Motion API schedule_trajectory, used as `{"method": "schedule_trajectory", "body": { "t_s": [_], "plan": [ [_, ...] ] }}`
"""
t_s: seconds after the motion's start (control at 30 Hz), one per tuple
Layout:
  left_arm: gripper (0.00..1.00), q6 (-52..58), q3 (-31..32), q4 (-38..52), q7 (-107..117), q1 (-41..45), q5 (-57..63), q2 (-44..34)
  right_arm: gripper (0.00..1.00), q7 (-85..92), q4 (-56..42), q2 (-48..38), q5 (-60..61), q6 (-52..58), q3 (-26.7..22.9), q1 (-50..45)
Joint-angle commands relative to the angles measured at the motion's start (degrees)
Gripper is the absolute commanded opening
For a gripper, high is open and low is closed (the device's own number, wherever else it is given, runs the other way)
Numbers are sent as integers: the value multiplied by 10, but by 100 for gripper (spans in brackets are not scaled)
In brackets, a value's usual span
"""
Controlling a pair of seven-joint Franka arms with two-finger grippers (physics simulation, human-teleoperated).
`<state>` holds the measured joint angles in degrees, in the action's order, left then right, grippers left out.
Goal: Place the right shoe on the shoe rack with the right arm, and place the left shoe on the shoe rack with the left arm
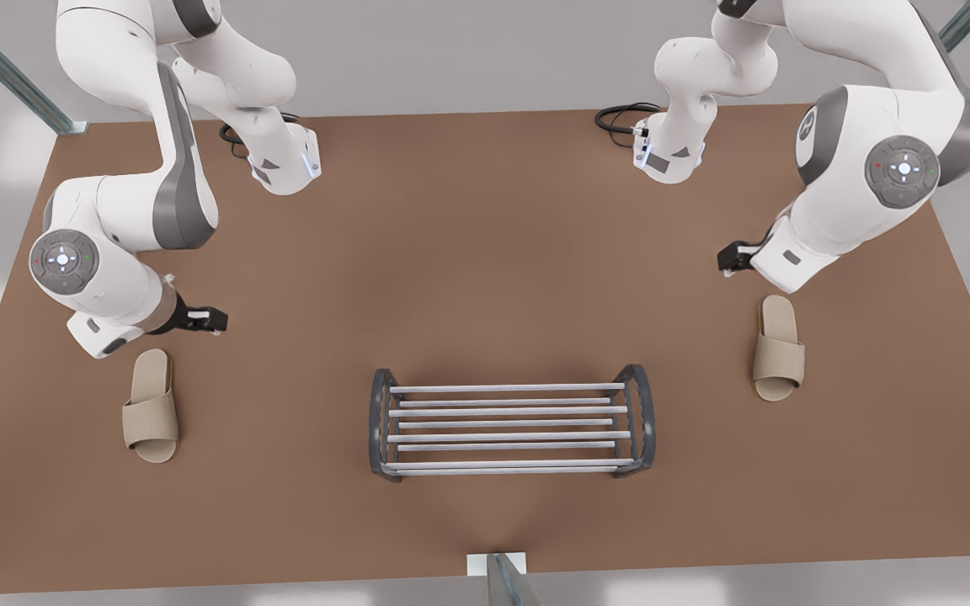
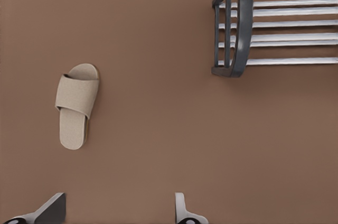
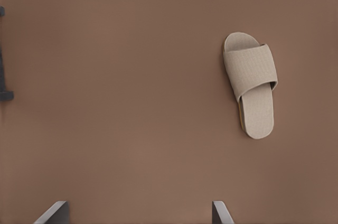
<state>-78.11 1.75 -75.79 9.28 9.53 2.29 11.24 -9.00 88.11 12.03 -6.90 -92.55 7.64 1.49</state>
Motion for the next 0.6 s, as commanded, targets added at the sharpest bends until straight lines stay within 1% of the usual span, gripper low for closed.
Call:
{"method": "schedule_trajectory", "body": {
  "t_s": [0.0,0.07,0.1,0.13,0.17,0.2,0.23,0.27,0.3,0.37,0.4,0.47,0.5,0.57],
  "plan": [
    [100,-27,0,0,18,0,3,-1,100,-11,-1,1,-5,-16,0,-3],
    [100,-22,0,0,16,7,8,3,100,-5,-22,70,0,-25,-2,20],
    [100,45,0,0,23,105,131,11,100,3,-19,111,0,-84,-2,62],
    [100,141,0,-5,33,195,277,37,100,51,-20,133,-4,-117,-3,72],
    [100,212,-1,-6,127,288,363,94,100,104,-19,157,-4,-151,-3,98],
    [100,240,-1,-7,228,341,401,152,100,149,-19,177,-2,-180,-3,123],
    [100,263,-1,-25,300,375,467,206,100,175,-18,185,-5,-196,-3,130],
    [100,269,-1,-84,325,394,538,233,100,209,-18,204,-5,-217,-3,149],
    [100,250,-1,-144,326,395,598,232,100,253,-18,219,-4,-241,-3,161],
    [100,103,-3,-348,328,394,667,137,100,320,-18,241,0,-267,-3,183],
    [100,5,-23,-431,361,393,668,87,100,335,-18,243,1,-267,-3,189],
    [100,-125,-70,-531,495,393,687,48,100,355,-17,246,0,-267,-3,199],
    [100,-158,-78,-553,528,393,687,48,100,388,-18,246,1,-267,-2,207],
    [100,-329,-107,-618,729,389,687,29,100,470,-18,245,11,-266,-1,217]
  ]
}}
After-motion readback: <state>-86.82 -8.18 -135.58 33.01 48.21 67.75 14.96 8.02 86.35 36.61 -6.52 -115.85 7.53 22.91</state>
